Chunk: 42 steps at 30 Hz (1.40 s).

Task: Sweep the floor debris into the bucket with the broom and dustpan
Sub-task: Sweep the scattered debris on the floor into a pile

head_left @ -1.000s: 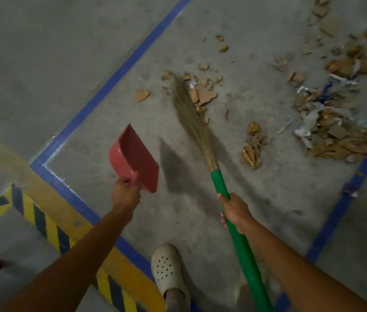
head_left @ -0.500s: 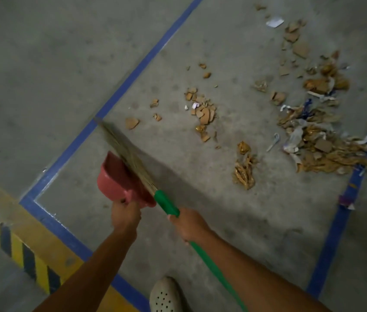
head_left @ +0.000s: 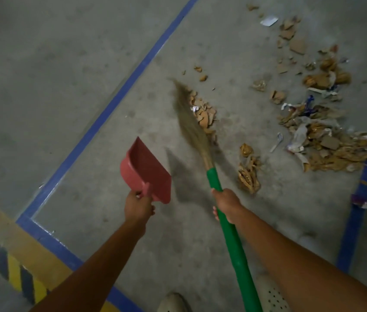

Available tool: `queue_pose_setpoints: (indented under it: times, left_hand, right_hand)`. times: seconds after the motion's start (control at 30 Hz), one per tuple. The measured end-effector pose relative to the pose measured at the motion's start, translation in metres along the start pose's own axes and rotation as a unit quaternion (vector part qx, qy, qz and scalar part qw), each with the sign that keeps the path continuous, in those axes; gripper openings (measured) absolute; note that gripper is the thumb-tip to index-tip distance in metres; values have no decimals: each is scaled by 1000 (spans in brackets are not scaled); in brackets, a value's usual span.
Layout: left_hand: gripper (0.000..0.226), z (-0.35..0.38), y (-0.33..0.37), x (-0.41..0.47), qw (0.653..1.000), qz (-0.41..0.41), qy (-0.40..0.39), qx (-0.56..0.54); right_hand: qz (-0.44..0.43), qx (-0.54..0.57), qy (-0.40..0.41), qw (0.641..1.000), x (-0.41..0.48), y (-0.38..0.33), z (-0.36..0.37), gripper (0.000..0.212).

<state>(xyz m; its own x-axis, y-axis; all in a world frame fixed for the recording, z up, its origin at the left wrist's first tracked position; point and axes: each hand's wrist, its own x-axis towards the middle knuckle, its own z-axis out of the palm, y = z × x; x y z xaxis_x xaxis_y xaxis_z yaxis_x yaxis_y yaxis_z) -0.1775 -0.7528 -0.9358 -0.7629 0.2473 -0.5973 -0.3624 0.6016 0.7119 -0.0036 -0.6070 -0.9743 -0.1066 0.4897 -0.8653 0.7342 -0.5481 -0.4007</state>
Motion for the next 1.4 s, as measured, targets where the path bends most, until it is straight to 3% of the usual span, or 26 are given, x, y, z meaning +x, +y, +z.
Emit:
queue_pose_setpoints:
  times: [0.1, 0.2, 0.37, 0.47, 0.6, 0.8, 0.97, 1.1, 1.3, 1.4]
  left_hand:
    - [38, 16, 9, -9, 999, 8, -32, 3]
    - [38, 26, 16, -20, 998, 26, -52, 16]
    - [40, 37, 22, -34, 998, 22, -53, 31]
    - [45, 45, 18, -39, 999, -6, -42, 22]
    - [48, 61, 9, -52, 998, -30, -57, 2]
    - [50, 85, -9, -70, 995, -46, -84, 7]
    - [39, 111, -13, -85, 993, -47, -104, 28]
    - [44, 136, -2, -97, 991, -39, -124, 34]
    - [42, 177, 21, -114, 989, -25, -144, 39]
    - [47, 196, 27, -126, 988, -15, -147, 45]
  right_hand:
    - [-11, 73, 45, 996, -9, 7, -44, 28]
    - [-65, 69, 71, 993, -36, 22, -84, 18]
    - [-112, -104, 31, 988, -94, 70, -116, 25]
    - [-84, -227, -3, 970, -105, 105, -110, 29]
    - [-29, -277, -15, 960, -97, 143, -105, 38]
    - [22, -261, 48, 964, -57, 169, -149, 42]
    - [44, -103, 99, 989, -29, 172, -210, 35]
    - [9, 3, 137, 991, -28, 161, -257, 33]
    - [-53, -55, 124, 989, -63, 157, -275, 28]
    - [-68, -150, 91, 982, -70, 161, -260, 33]
